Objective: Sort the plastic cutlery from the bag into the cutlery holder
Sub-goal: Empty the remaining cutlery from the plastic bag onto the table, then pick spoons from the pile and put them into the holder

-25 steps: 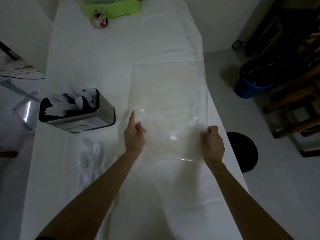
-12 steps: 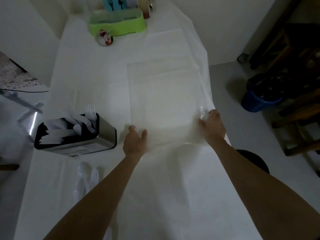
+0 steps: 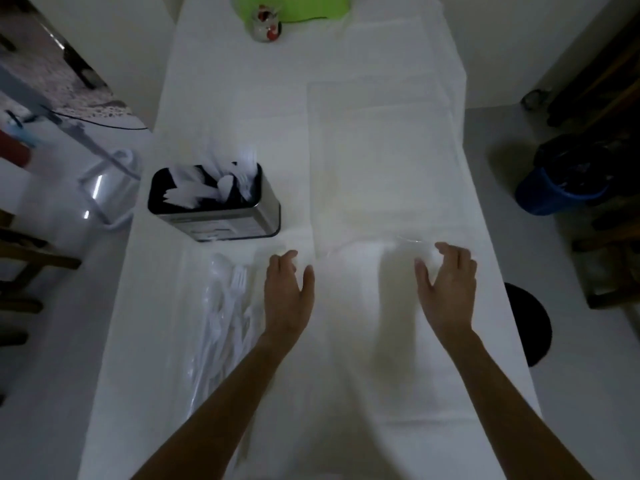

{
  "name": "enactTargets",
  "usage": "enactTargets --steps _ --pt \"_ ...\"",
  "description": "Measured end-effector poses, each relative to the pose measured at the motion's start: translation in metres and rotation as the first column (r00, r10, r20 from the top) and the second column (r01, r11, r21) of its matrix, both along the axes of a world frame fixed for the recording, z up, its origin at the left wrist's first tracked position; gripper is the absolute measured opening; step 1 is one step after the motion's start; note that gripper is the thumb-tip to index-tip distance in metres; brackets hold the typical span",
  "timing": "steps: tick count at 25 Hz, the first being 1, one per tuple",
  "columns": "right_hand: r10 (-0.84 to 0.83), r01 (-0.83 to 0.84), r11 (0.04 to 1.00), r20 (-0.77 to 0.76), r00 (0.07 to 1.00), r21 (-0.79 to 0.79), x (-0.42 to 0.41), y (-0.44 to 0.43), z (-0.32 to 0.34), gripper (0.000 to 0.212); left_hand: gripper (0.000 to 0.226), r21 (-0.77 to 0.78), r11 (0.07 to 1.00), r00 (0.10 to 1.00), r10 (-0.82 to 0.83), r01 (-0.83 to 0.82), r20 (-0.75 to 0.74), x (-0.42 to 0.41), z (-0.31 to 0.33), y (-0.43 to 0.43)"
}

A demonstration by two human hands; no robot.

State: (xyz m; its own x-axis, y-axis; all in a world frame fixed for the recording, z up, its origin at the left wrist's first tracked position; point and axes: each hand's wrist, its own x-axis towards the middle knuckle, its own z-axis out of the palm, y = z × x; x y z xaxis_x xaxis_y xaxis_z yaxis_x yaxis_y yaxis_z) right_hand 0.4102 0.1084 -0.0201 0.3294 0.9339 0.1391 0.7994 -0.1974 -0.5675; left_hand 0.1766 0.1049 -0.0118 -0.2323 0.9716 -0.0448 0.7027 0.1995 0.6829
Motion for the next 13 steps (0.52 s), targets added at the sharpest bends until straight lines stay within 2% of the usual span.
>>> enactTargets --steps 4,7,10,13 --pt "0.138 -0.147 0.988 -0.151 0.979 -0.049 -0.055 -0.074 -0.003 0.043 0.030 0.038 0.998 0.998 0.045 -0.047 0.052 -0.041 0.001 -0.074" --pt "0.225 -0.258 0.956 -0.218 0.950 -0.137 -0.094 -0.113 -0.007 0.036 0.027 0.063 0.993 0.993 0.098 -0.101 0.060 -0.074 0.001 -0.109" --pt "0.327 -0.372 0.912 -0.239 0.914 -0.172 -0.129 -0.140 -0.010 0.033 0.019 0.090 0.985 0.989 0.148 -0.148 0.014 -0.110 0.000 -0.135" --pt "0.333 -0.402 0.887 -0.288 0.898 -0.227 -0.155 -0.148 -0.011 0.025 0.021 0.013 0.978 0.977 0.210 -0.209 -0.041 -0.143 -0.005 -0.151"
